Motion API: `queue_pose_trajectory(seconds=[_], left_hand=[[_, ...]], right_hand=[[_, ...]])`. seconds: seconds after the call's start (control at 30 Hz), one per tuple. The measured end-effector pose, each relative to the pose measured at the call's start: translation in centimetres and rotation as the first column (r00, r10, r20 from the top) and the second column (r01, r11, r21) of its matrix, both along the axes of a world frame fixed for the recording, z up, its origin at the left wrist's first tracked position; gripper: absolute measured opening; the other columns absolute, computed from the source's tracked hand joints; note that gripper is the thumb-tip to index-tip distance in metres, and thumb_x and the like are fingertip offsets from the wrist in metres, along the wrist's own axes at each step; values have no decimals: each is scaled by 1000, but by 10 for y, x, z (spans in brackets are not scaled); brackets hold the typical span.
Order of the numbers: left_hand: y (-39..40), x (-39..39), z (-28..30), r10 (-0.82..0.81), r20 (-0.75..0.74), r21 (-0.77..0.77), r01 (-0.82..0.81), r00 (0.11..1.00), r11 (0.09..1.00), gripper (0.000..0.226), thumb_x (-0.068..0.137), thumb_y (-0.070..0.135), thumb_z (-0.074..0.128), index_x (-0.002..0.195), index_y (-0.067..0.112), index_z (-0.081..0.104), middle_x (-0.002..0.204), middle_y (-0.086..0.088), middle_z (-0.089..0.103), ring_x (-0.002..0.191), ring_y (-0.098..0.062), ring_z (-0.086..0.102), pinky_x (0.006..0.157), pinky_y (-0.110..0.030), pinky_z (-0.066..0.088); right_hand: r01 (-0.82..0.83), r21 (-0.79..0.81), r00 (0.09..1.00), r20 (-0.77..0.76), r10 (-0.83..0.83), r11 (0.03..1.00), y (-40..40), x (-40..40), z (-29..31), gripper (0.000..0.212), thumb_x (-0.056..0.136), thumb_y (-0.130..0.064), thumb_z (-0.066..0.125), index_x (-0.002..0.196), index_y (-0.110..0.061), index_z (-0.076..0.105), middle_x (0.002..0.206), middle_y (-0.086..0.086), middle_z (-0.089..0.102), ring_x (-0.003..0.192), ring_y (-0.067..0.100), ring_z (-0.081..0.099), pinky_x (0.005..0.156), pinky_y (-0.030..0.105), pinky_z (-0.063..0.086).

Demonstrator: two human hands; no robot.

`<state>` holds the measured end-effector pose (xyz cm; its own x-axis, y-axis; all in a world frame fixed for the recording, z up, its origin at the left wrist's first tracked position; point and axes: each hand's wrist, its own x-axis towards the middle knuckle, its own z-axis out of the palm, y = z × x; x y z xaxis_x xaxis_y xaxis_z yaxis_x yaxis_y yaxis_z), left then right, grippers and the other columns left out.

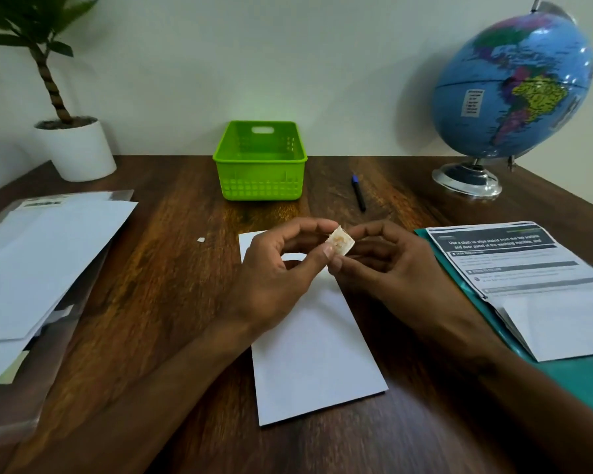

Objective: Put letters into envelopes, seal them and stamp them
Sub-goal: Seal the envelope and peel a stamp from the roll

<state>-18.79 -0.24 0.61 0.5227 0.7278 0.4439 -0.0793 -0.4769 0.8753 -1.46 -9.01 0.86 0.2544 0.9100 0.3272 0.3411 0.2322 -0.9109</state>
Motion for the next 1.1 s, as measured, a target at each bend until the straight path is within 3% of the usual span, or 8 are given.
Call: queue_pose_trajectory(seconds=[0.1, 0.17, 0.3, 0.37, 0.5, 0.8, 1.1], left_hand=[[0, -2, 3, 13, -13, 35, -13, 1000, 999, 24, 93, 17, 71, 113, 29, 73, 101, 14, 77, 97, -6, 73, 72, -22, 58], [1, -3, 5, 32, -33, 62, -30, 999, 998, 24, 93, 17, 71, 113, 30, 74, 101, 16, 77, 96, -6, 73, 76, -29, 60], [3, -5, 5, 53, -80, 123, -42, 995, 991, 26, 93, 15, 70, 115, 27, 75, 105, 14, 76, 96, -7, 72, 79, -30, 61], [3, -5, 4, 56, -110, 166, -37, 992, 985, 26, 93, 15, 71, 116, 27, 75, 107, 14, 75, 97, -7, 71, 79, -29, 61], [3, -5, 5, 49, -147, 236, -13, 988, 972, 25, 92, 17, 72, 115, 27, 76, 108, 15, 75, 97, -5, 71, 81, -29, 60], [7, -10, 8, -53, -191, 199, 92, 980, 976, 29, 88, 15, 77, 115, 23, 72, 106, 11, 74, 100, -6, 71, 85, -32, 61], [7, -11, 5, -76, -218, 160, 112, 973, 981, 37, 85, 5, 78, 118, 20, 71, 103, 7, 77, 96, -7, 73, 85, -35, 61]], right_hand=[[-15, 9, 997, 74, 14, 1000, 0, 1, 2, 51, 78, -32, 87, 123, -19, 66, 112, -2, 78, 101, 13, 77, 87, 32, 64], [-6, 45, 985, 170, -2, 999, -1, 2, 5, 51, 83, -38, 83, 129, -26, 66, 118, -8, 75, 106, 10, 74, 86, 28, 63], [45, 114, 954, 291, -76, 993, 1, 6, 6, 23, 98, -29, 71, 120, -36, 72, 110, -16, 76, 103, 7, 73, 79, 25, 62], [65, 123, 941, 324, -102, 990, 2, 8, 4, 23, 99, -23, 70, 116, -37, 72, 106, -18, 76, 99, 5, 73, 78, 25, 62], [95, 140, 929, 344, -138, 986, 2, 12, 3, 21, 95, -19, 73, 111, -32, 75, 100, -18, 77, 94, 5, 74, 77, 29, 64], [76, 150, 902, 411, -132, 986, 2, 13, 5, 15, 94, -13, 74, 108, -18, 76, 100, -10, 76, 93, 7, 73, 78, 28, 63], [59, 171, 888, 440, -130, 984, 2, 12, 4, 13, 97, -15, 70, 105, -26, 70, 100, -15, 72, 94, 4, 72, 71, 16, 57]])
